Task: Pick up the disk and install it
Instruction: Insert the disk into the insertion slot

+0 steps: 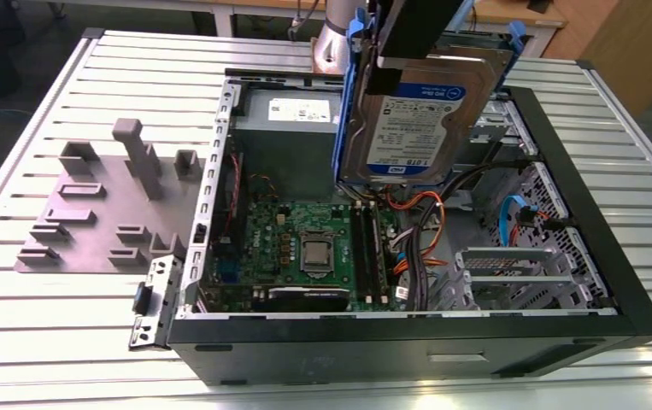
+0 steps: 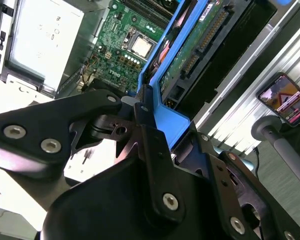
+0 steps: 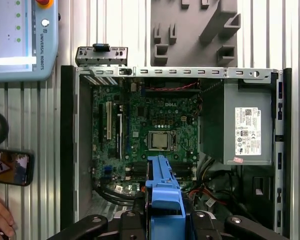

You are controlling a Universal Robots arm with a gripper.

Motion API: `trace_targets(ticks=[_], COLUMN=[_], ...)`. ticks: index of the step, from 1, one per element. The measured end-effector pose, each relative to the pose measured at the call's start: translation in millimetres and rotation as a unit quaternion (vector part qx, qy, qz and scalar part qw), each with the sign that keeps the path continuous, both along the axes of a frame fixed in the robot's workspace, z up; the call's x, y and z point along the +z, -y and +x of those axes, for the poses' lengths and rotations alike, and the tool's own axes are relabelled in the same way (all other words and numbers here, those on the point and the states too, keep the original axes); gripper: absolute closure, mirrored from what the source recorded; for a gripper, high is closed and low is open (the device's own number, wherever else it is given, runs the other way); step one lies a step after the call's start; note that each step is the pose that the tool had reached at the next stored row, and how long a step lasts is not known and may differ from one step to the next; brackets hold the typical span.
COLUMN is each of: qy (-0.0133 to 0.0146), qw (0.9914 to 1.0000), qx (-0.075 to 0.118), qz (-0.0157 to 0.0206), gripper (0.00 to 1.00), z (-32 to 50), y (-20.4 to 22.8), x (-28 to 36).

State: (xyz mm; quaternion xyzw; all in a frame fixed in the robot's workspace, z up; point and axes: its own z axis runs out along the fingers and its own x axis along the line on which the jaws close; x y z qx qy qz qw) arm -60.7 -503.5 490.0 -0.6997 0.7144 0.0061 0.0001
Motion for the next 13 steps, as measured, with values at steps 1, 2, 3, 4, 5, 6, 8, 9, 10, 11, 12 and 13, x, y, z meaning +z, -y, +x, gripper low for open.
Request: trace_targets(ticks=[1, 2, 3, 4, 5, 6, 8, 9, 10, 11, 12, 13], qy=[0.0000, 0.0000, 0.0000, 0.0000, 0.0000, 0.0000, 0.0000, 0.0000, 0.0000, 0.0000, 0.0000, 0.0000], qw=[1.00000, 1.00000, 1.00000, 1.00000, 1.00000, 1.00000, 1.00000, 1.00000, 1.00000, 1.00000, 1.00000, 1.00000], qx=[0.000, 0.000, 0.000, 0.000, 0.000, 0.000, 0.000, 0.000, 0.000, 0.000, 0.000, 0.000], qz=[0.0000, 0.0000, 0.0000, 0.0001, 0.0000, 0.0000, 0.0000, 0.0000, 0.0000, 0.0001, 0.0000, 0.0000], gripper=[0.64, 0.64, 0.64, 0.64, 0.64, 0.64, 0.64, 0.64, 0.64, 0.64, 0.64, 0.64], z=[0.0, 0.0, 0.0, 0.1, 0.1, 0.1, 0.2, 0.2, 0.2, 0.1, 0.1, 0.1], y=[0.0, 0.0, -0.1, 0.0, 0.0, 0.0, 0.8, 2.0, 3.7, 5.6, 7.4, 9.7], x=[0.0, 0.0, 0.0, -0.1, 0.0, 0.0, 0.0, -0.1, -0.2, -0.4, -0.4, -0.7])
